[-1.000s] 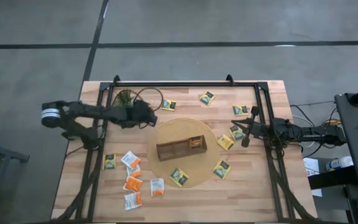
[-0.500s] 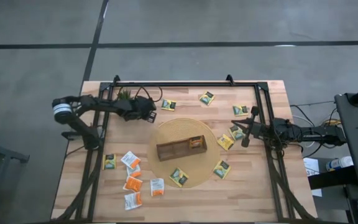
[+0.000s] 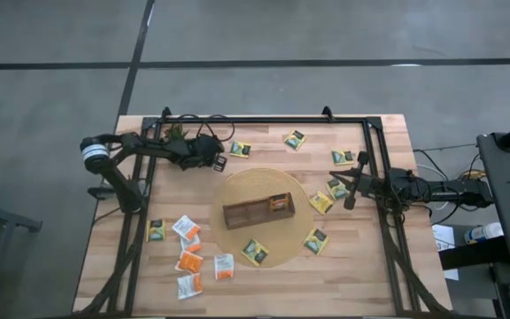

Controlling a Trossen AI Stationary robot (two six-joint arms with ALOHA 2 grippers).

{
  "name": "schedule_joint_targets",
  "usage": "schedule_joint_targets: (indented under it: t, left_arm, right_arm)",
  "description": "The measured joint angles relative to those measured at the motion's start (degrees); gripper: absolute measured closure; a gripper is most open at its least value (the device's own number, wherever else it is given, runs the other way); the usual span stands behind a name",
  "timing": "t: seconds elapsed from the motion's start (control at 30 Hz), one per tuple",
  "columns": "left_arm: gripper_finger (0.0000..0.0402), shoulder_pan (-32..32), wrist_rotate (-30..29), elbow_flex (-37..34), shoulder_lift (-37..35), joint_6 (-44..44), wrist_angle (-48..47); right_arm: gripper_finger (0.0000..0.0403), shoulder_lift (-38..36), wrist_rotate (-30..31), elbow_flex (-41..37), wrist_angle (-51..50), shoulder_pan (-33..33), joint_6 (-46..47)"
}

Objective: Pick & Place Tea
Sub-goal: Put the orange tea bag into the right section of the wooden organizer

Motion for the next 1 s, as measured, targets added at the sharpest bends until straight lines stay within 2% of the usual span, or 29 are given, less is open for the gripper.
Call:
schedule_joint_targets:
  t: [0.07, 0.23, 0.4, 0.73, 1.0]
  left_arm:
    - [0.0382, 0.0, 0.35, -0.03, -0.06, 0.77, 0.31]
    - [0.0395, -0.6, 1.23, -0.15, -2.66, 1.22, 0.38]
    - [0.0398, -4.87, -1.96, -0.59, -8.79, 1.96, -1.27]
    - [0.0399, -19.27, -18.13, -0.38, -25.06, 4.36, 0.66]
    - [0.04, -28.09, -30.71, -0.37, -31.2, 7.6, 1.14]
  right_arm:
    - [0.0394, 0.0, 0.0, 0.0, 0.0, 0.0, -0.02]
    - [0.0394, 0.0, 0.0, 0.0, 0.0, 0.0, 0.01]
    - [0.0394, 0.0, 0.0, 0.0, 0.0, 0.0, -0.02]
    - [0.0394, 0.0, 0.05, 0.0, 0.01, 0.0, -0.03]
    - [0.0394, 0.0, 0.06, 0.0, 0.0, -0.01, -0.04]
